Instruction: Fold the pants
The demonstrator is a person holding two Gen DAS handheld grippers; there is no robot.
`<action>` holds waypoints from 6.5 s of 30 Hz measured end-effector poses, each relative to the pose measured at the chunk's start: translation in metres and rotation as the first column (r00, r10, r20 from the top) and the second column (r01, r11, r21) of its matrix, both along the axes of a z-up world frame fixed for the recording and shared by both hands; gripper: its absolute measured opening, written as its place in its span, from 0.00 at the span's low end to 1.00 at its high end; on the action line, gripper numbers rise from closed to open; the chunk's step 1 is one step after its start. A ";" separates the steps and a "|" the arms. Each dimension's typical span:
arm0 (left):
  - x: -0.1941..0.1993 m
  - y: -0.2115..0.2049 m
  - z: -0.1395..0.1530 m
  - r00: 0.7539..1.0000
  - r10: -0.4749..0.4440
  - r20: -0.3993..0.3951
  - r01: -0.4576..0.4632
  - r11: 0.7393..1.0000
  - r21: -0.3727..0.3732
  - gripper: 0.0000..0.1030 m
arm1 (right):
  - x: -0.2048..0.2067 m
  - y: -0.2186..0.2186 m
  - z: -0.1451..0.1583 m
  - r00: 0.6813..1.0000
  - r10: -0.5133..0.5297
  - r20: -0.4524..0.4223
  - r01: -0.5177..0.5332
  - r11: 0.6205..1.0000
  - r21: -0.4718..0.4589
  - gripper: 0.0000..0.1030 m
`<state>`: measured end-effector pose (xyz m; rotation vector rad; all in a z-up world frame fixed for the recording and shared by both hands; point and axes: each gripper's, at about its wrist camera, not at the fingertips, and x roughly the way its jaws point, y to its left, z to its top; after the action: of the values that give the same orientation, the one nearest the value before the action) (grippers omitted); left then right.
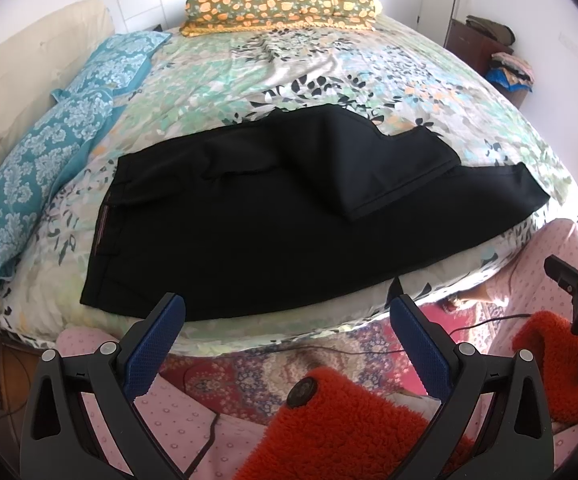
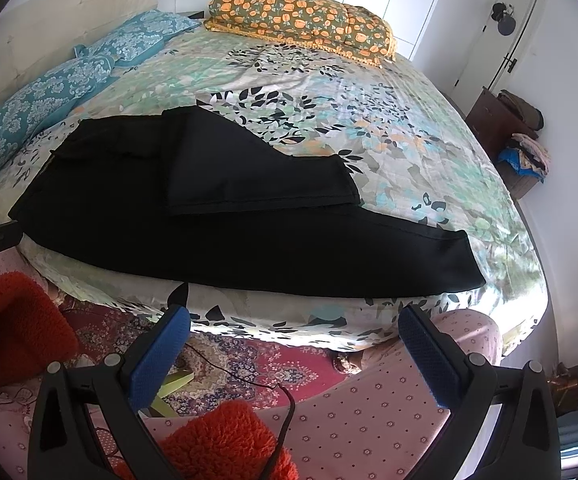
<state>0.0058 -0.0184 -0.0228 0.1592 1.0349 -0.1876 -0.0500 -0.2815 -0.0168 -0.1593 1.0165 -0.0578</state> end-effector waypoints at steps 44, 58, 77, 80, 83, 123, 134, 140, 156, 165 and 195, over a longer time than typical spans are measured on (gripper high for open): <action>-0.003 -0.003 -0.001 1.000 -0.013 -0.003 0.013 1.000 0.008 0.99 | 0.001 0.012 -0.007 0.998 0.060 -0.021 -0.060 0.998 0.005 1.00; -0.002 -0.015 -0.001 0.999 -0.051 -0.009 0.052 0.998 0.037 0.99 | -0.001 0.006 -0.008 0.996 0.084 -0.001 -0.083 0.994 0.077 1.00; 0.004 -0.019 -0.004 0.998 -0.055 -0.020 0.056 0.997 0.058 0.99 | 0.002 0.012 -0.012 0.991 0.133 0.000 -0.132 0.985 0.109 1.00; 0.003 -0.019 -0.003 0.998 -0.057 -0.012 0.058 0.997 0.059 0.99 | 0.005 0.012 -0.012 0.991 0.133 -0.010 -0.131 0.985 0.114 1.00; 0.003 -0.017 -0.003 0.999 -0.053 -0.005 0.053 0.997 0.051 0.99 | 0.008 0.015 -0.014 0.990 0.140 -0.019 -0.137 0.985 0.109 1.00; 0.039 0.030 0.016 0.981 0.157 0.116 -0.149 0.986 -0.076 0.99 | 0.103 -0.045 0.018 0.949 0.235 0.210 -0.276 0.942 0.192 1.00; 0.041 0.029 -0.001 0.975 0.214 0.066 -0.214 0.977 0.000 0.99 | 0.356 -0.172 -0.121 0.958 0.142 -0.250 -0.014 0.891 0.454 0.92; 0.056 0.025 -0.010 0.975 0.221 0.024 -0.222 0.974 0.048 0.99 | 0.406 -0.160 -0.169 0.925 0.142 -0.352 0.032 0.895 0.445 0.62; 0.088 -0.019 -0.040 0.989 0.133 -0.070 -0.124 0.984 0.127 0.99 | 0.452 -0.250 -0.063 0.997 0.000 -0.071 0.012 0.986 0.168 0.14; 0.109 -0.049 -0.057 0.987 0.089 -0.131 -0.068 0.985 0.157 0.99 | 0.441 -0.338 -0.122 0.966 -0.248 -0.074 0.258 0.946 0.197 0.58; 0.187 -0.017 -0.099 0.958 0.242 -0.155 -0.219 0.964 0.152 0.99 | 0.513 -0.354 -0.126 0.995 -0.092 0.040 0.088 0.990 0.106 0.11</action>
<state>0.1930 -0.0350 -0.1221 0.1436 1.2300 0.0827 0.4631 -0.6350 -0.1426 -0.0165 0.9795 -0.0897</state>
